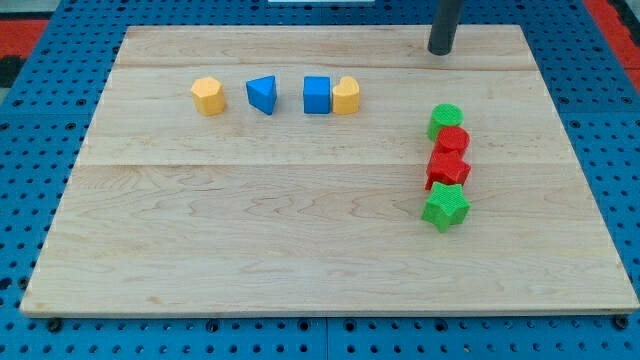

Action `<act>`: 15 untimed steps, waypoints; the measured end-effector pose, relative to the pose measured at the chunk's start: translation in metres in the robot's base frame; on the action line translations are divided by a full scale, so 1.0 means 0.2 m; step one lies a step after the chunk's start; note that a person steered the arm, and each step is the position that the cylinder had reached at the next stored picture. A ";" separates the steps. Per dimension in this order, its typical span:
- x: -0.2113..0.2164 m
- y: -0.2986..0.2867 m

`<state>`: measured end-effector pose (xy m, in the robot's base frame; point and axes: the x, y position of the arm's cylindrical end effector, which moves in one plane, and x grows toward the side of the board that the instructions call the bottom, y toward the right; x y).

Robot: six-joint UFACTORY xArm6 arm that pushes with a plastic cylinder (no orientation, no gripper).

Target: Slide the green circle to the top right

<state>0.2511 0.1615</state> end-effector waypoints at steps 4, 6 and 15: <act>0.52 -0.37; 0.63 -0.40; 0.89 -0.11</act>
<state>0.4295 0.1393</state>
